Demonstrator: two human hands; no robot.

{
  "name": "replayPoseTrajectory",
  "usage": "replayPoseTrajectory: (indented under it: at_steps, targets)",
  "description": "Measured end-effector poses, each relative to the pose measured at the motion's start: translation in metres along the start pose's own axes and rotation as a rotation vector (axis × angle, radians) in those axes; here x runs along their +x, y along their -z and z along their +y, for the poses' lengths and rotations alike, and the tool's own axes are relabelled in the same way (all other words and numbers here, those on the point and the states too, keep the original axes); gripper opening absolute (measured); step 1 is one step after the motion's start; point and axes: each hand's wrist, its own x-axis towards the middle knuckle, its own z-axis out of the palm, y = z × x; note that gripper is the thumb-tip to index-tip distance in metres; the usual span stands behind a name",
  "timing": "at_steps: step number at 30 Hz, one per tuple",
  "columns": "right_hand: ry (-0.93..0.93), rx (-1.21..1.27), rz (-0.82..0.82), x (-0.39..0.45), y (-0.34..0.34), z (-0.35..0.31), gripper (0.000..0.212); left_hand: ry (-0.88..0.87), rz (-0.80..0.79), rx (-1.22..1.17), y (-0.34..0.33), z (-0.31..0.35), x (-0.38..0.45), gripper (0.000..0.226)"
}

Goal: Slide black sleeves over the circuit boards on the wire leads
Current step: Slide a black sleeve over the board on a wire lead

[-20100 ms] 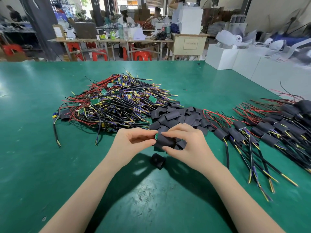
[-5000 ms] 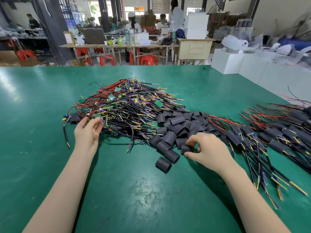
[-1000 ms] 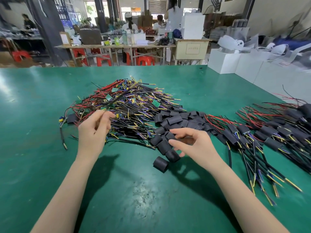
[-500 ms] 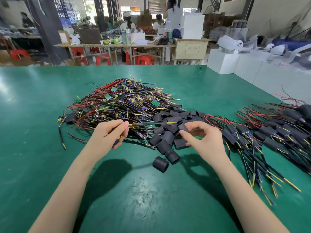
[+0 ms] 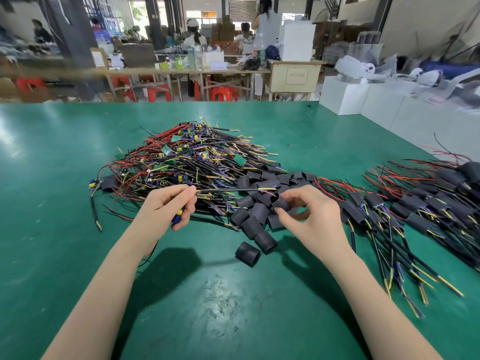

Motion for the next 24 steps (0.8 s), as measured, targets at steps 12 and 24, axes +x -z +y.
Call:
replayPoseTrajectory:
  at_steps: [12, 24]
  targets:
    - [0.058, 0.027, -0.032, 0.0, 0.003, -0.002, 0.021, 0.051, -0.056, 0.059, 0.001, 0.004, -0.002, 0.038]
    - [0.329, -0.407, -0.224, 0.0, 0.001, -0.011, 0.016, 0.094, -0.182, 0.15, -0.018, 0.013, -0.006, 0.035]
